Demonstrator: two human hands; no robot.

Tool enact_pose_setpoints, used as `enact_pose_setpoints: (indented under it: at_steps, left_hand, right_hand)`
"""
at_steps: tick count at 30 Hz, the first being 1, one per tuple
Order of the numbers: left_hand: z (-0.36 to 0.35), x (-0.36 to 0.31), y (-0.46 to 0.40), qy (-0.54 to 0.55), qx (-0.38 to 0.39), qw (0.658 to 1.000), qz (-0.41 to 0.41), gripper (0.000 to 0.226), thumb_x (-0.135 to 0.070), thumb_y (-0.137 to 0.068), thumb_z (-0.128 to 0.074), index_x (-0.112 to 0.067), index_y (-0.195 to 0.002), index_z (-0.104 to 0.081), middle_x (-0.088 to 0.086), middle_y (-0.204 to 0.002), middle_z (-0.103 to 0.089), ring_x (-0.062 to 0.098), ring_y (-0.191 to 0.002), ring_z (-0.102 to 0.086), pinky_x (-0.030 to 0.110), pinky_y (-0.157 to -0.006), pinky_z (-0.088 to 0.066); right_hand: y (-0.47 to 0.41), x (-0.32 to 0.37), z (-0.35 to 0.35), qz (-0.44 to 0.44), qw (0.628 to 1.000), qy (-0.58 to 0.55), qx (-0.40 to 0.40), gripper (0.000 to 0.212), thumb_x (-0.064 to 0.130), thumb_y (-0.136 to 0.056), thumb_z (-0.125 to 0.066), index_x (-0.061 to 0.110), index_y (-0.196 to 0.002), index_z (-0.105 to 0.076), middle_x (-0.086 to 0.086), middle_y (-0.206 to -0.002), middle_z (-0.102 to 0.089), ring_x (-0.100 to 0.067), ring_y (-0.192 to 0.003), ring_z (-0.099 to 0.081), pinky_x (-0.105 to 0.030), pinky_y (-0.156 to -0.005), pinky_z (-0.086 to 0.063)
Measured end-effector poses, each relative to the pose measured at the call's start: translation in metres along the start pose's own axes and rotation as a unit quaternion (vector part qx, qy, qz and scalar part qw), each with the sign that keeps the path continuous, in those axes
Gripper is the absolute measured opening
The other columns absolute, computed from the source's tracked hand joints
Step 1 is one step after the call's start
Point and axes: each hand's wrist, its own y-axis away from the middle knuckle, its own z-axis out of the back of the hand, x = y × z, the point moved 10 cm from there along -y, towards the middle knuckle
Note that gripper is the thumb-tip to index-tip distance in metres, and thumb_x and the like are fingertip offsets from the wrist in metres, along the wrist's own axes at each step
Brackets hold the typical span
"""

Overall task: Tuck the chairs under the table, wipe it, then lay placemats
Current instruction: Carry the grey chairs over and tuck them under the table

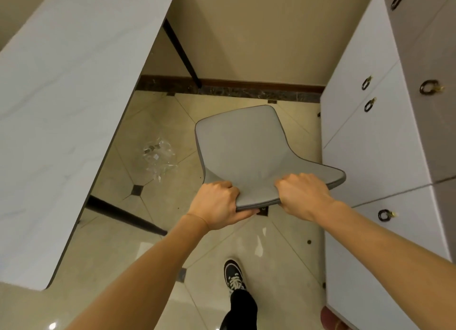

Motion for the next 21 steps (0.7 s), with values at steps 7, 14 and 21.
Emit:
enact_pose_setpoints:
  at_steps: [7, 14, 21]
  left_hand:
    - [0.014, 0.036, -0.070, 0.026, 0.003, 0.999, 0.025, 0.075, -0.087, -0.076, -0.021, -0.023, -0.073, -0.060, -0.007, -0.068, -0.051, 0.015, -0.056, -0.048, 0.028, -0.050, -0.033]
    - [0.021, 0.055, -0.133, 0.059, -0.002, 0.998, 0.021, 0.072, -0.085, -0.079, -0.026, -0.022, -0.074, -0.059, -0.002, -0.070, -0.058, 0.016, -0.055, -0.048, 0.029, -0.052, -0.033]
    - [0.027, 0.074, -0.179, 0.069, -0.005, 0.997, 0.031, 0.078, -0.086, -0.078, -0.021, -0.021, -0.079, -0.064, -0.002, -0.073, -0.059, 0.018, -0.059, -0.054, 0.029, -0.053, -0.038]
  right_hand:
    - [-0.069, -0.043, 0.026, 0.019, 1.000, 0.003, -0.005, 0.012, 0.031, -0.089, -0.054, 0.021, -0.095, -0.057, 0.001, -0.098, -0.062, -0.024, -0.086, -0.062, -0.033, -0.063, -0.041]
    - [-0.119, -0.087, 0.050, 0.010, 1.000, 0.026, 0.004, 0.017, 0.036, -0.089, -0.054, 0.025, -0.102, -0.058, 0.004, -0.101, -0.060, -0.021, -0.092, -0.062, -0.031, -0.062, -0.039]
    - [-0.159, -0.116, 0.068, 0.007, 0.999, 0.050, 0.017, 0.017, 0.027, -0.088, -0.054, 0.026, -0.105, -0.060, 0.004, -0.103, -0.060, -0.020, -0.094, -0.062, -0.033, -0.069, -0.046]
